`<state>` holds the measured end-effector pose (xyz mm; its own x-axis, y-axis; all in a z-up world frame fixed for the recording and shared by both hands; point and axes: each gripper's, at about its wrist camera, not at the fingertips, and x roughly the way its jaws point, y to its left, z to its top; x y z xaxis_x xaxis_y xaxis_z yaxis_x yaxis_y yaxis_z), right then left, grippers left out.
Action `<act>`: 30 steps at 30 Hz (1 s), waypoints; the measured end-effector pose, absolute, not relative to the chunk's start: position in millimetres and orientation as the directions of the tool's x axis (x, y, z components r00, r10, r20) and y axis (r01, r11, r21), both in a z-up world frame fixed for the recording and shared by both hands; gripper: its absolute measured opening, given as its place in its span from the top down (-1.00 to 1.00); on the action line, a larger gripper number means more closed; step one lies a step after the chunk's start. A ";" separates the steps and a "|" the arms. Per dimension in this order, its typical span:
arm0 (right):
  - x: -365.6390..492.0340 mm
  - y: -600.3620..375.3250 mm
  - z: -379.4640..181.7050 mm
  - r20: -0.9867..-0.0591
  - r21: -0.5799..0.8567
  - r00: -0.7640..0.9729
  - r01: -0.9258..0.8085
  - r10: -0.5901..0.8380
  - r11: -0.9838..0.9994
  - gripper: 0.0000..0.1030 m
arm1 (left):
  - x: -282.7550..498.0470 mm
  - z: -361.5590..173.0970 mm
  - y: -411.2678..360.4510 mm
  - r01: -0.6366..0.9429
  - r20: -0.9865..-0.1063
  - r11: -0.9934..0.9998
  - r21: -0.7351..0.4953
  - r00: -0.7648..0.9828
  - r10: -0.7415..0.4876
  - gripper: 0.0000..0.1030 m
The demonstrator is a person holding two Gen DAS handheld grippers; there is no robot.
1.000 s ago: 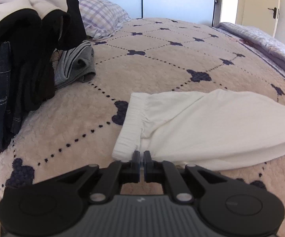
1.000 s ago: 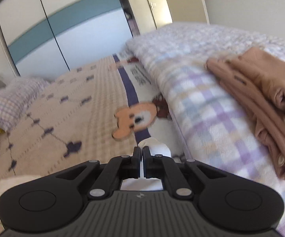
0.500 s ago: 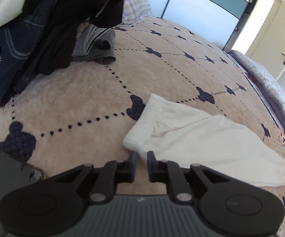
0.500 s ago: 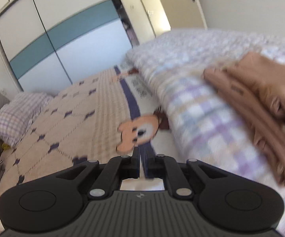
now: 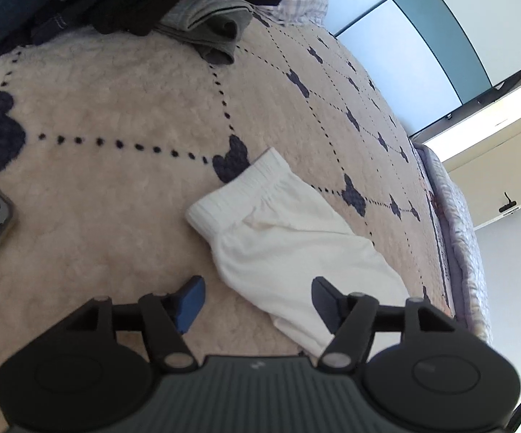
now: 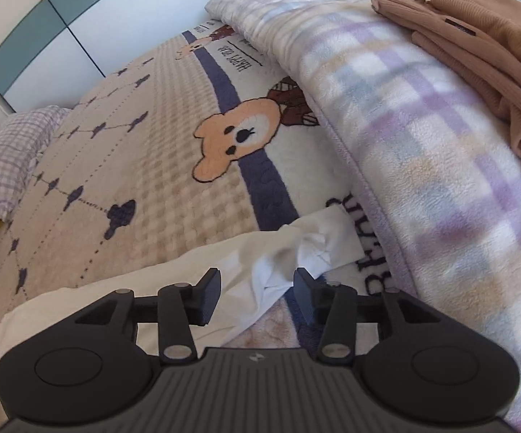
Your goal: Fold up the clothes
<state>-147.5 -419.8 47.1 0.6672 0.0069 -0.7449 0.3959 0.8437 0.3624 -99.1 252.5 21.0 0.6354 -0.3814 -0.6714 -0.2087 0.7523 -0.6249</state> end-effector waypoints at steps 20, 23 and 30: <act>-126.2 -417.4 29.4 -0.768 0.250 0.629 0.471 -0.123 0.846 0.73 | -51.5 9.9 213.7 -0.220 -0.672 0.828 -0.516 0.703 -0.233 0.85; -136.5 -404.8 53.7 -0.686 0.243 0.715 0.401 -0.136 0.883 0.74 | -61.6 24.4 233.9 -0.239 -0.628 0.789 -0.566 0.745 -0.224 0.90; -158.9 -385.3 94.5 -0.567 0.296 0.823 0.238 -0.030 0.925 0.75 | -102.1 72.5 277.3 -0.260 -0.575 0.806 -0.532 0.810 -0.118 0.91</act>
<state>-158.9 -385.3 94.5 0.8232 -0.0300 -0.5670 0.2376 0.9251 0.2961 -102.1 277.3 72.5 0.8097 -0.1180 -0.5749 -0.2604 0.8056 -0.5322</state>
